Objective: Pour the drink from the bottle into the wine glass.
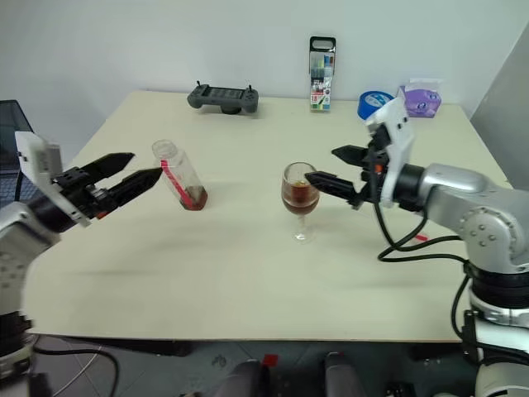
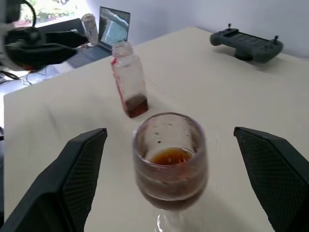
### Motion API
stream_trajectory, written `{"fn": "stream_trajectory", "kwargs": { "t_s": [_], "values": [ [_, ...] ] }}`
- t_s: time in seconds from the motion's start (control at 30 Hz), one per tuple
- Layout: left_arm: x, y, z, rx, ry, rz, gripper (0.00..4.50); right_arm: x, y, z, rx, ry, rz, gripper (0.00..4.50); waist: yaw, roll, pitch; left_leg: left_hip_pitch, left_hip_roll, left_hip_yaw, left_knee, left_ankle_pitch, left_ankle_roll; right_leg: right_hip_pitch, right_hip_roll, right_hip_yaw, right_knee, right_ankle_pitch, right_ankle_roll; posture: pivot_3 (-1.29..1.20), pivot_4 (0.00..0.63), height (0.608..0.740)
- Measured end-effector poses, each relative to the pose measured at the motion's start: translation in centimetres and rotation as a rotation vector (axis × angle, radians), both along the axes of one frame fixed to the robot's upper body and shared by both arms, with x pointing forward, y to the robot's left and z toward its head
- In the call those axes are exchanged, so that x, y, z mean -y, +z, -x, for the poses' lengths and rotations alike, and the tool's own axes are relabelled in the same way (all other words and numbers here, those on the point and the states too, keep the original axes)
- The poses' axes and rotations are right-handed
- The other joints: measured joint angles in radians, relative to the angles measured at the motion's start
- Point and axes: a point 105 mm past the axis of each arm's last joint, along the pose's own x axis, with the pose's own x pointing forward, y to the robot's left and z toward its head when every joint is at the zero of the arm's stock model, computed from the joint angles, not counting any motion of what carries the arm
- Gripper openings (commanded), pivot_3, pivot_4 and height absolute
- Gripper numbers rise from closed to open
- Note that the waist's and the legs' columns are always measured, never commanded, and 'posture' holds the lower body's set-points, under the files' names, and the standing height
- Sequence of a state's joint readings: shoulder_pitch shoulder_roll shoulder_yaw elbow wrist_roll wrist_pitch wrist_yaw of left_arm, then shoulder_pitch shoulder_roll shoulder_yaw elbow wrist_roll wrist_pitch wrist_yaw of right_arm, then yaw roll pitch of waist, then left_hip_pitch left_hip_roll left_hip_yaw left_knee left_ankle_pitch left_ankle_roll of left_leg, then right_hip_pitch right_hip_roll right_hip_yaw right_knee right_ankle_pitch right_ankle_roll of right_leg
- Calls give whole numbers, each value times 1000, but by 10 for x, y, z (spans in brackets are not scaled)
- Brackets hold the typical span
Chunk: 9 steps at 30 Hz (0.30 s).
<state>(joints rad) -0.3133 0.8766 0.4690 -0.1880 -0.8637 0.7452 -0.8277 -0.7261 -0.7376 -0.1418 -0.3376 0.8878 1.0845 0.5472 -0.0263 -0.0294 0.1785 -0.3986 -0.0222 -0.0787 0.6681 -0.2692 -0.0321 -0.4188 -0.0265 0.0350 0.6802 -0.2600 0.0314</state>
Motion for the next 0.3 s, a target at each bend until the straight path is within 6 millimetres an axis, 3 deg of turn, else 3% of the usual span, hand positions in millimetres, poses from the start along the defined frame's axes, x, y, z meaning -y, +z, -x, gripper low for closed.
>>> {"fn": "stream_trajectory", "kwargs": {
  "t_s": [0.13, 0.3],
  "values": [
    [24, 9, 20, -45, -201, 5, 4448, 27, -16, 12, -99, -2, 48, 4500, 1, 0, 0, 1, 0, 1, -2, 0, 0, 0, 0, 1, 0, 0, 0, 0, 150, 740],
    [28, 13, 23, -69, -261, -7, 4448, 33, -20, 25, -118, 41, 51, 4500, -10, 0, 0, 4, 5, 3, -4, 0, 0, 0, 5, 3, 1, 0, 0, 0, 150, 740]
  ]
}}
